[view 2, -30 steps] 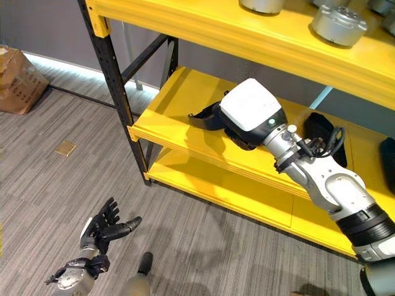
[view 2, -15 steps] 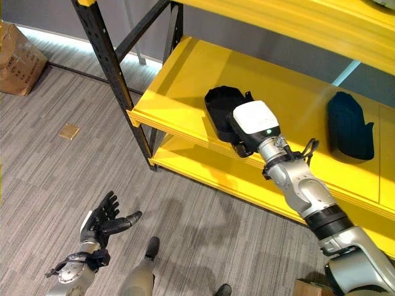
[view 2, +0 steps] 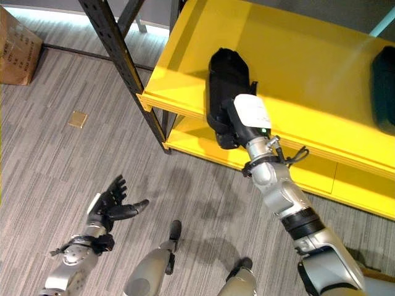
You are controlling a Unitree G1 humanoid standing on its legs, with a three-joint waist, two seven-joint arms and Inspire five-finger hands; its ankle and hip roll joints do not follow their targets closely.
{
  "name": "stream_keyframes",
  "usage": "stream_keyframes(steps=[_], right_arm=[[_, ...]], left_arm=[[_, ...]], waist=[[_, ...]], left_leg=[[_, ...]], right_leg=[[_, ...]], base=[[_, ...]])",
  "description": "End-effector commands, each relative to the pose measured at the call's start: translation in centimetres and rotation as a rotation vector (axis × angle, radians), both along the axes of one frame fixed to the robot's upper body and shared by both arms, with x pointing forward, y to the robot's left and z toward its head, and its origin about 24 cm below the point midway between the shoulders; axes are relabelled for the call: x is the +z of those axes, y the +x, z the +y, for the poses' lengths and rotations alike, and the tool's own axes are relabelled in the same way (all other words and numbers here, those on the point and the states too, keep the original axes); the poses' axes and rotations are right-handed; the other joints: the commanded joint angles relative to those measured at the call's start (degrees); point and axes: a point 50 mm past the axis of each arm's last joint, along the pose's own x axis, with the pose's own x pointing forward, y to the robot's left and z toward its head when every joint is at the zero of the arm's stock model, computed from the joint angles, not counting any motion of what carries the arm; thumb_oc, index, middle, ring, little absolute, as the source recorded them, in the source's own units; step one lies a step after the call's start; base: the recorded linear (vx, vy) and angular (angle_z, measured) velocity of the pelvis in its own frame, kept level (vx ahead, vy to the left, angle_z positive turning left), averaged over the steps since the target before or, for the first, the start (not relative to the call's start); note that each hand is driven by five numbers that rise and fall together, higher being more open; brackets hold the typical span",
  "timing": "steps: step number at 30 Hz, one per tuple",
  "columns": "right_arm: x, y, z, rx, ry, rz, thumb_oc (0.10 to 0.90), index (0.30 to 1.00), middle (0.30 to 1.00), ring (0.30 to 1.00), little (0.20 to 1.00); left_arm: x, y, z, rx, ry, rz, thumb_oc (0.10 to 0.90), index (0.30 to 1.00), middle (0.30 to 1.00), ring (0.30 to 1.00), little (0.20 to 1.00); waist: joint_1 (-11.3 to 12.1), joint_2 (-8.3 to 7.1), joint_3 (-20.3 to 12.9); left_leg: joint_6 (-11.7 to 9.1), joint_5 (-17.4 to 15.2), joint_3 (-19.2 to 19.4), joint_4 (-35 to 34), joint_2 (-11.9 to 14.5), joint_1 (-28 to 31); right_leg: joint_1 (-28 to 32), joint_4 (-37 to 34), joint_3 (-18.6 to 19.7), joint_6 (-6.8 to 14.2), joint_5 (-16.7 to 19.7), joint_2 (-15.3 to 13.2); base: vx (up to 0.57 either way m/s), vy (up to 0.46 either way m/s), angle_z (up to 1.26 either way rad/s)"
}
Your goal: Move parts from the plastic box to the shelf.
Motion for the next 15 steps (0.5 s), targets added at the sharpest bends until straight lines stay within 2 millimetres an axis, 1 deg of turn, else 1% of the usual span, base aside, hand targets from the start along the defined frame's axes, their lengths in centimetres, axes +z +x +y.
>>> stream_keyframes(steps=[1, 2, 3, 4, 5, 6, 8, 12, 15], right_arm=[[2.9, -0.1, 0.9, 0.06, 0.069, -0.094, 0.4, 0.3, 0.3, 0.3, 0.3], [2.7, -0.1, 1.0, 0.065, 0.078, -0.086, 0.4, 0.3, 0.3, 0.3, 0.3], [2.7, -0.1, 1.0, 0.065, 0.078, -0.087, 0.4, 0.3, 0.3, 0.3, 0.3], [3.1, -0.1, 0.6, 0.063, 0.08, -0.092, 0.4, 0.3, 0.3, 0.3, 0.3], [3.1, -0.1, 0.6, 0.063, 0.08, -0.092, 0.4, 0.3, 0.3, 0.3, 0.3], [3.4, -0.1, 0.5, 0.065, 0.079, -0.099, 0.4, 0.3, 0.3, 0.3, 0.3], [4.2, 0.0, 0.3, 0.058, 0.062, -0.121, 0.4, 0.3, 0.3, 0.3, 0.3], [5.2, 0.4, 0.4, 0.049, 0.048, -0.143, 0.4, 0.3, 0.3, 0.3, 0.3], [6.2, 0.8, 0.7, 0.045, 0.043, -0.166, 0.4, 0.3, 0.3, 0.3, 0.3]], left_arm=[[2.7, -0.2, -0.2, -0.005, -0.03, -0.172, 0.9, 1.0, 1.0, 1.0, 1.0], [2.6, -0.2, -0.4, -0.016, -0.031, -0.169, 0.9, 1.0, 1.0, 1.0, 1.0], [2.6, -0.2, -0.4, -0.016, -0.031, -0.17, 0.9, 1.0, 1.0, 1.0, 1.0], [2.1, -0.4, -1.2, -0.027, -0.063, -0.154, 0.9, 1.0, 1.0, 1.0, 1.0], [2.1, -0.4, -1.2, -0.027, -0.063, -0.154, 0.9, 1.0, 1.0, 1.0, 1.0], [2.0, -0.6, -1.2, -0.033, -0.061, -0.145, 0.9, 1.0, 1.0, 1.0, 1.0], [1.8, -0.6, -1.2, -0.052, -0.054, -0.135, 0.9, 1.0, 1.0, 1.0, 1.0], [1.3, -1.1, -1.6, -0.061, -0.076, -0.11, 0.9, 1.0, 1.0, 1.0, 1.0], [1.1, -1.3, -1.7, -0.071, -0.08, -0.098, 0.9, 1.0, 1.0, 1.0, 1.0]], waist=[[1.6, -2.7, -2.4], [1.2, -2.8, -2.3], [1.1, -2.93, -2.4], [0.2, -2.42, -2.9], [0.1, -2.33, -2.9], [-0.2, -1.92, -2.8], [-0.8, -0.87, -2.0], [-1.1, 0.55, -1.8], [-1.2, 1.06, -1.5]], left_leg=[[-2.5, -4.1, -2.9, -2.6, 3.1, 5.9], [-2.8, -4.0, -3.3, -2.2, 3.3, 5.8], [-2.7, -3.8, -3.4, -2.2, 3.1, 5.5], [-4.4, -2.1, -4.4, -2.5, 5.2, 4.7], [-4.4, -2.0, -4.5, -2.6, 5.2, 4.7], [-4.9, -1.4, -4.8, -2.8, 6.1, 4.6], [-5.7, -0.2, -5.4, -3.2, 7.6, 3.5], [-6.1, 0.9, -5.0, -5.0, 8.6, 3.5], [-6.2, 1.4, -4.2, -6.3, 9.1, 3.6]], right_leg=[[3.7, -10.2, 1.6, 1.4, 9.0, 1.1], [4.0, -9.4, 2.5, 1.2, 8.7, 1.7], [3.8, -9.4, 2.5, 1.2, 8.8, 1.6], [3.6, -7.6, 0.4, 0.3, 7.9, 3.0], [3.6, -7.6, 0.3, 0.3, 7.9, 3.0], [3.6, -6.9, -0.4, -0.1, 7.3, 3.6], [2.6, -5.6, -0.3, -0.9, 5.9, 4.9], [0.9, -4.7, -0.5, -1.3, 5.5, 5.8], [-0.7, -4.2, 0.2, -1.4, 5.7, 6.2]], base=[[0.09, -0.284, -0.22], [0.04, -0.186, 0.01], [0.01, -0.349, 0.55], [-0.01, -0.257, 0.78], [0.0, -0.368, 0.76], [-0.01, -0.223, 0.25], [-0.05, -0.256, -0.06], [-0.02, -0.122, -0.1], [-0.01, -0.056, -0.08]])
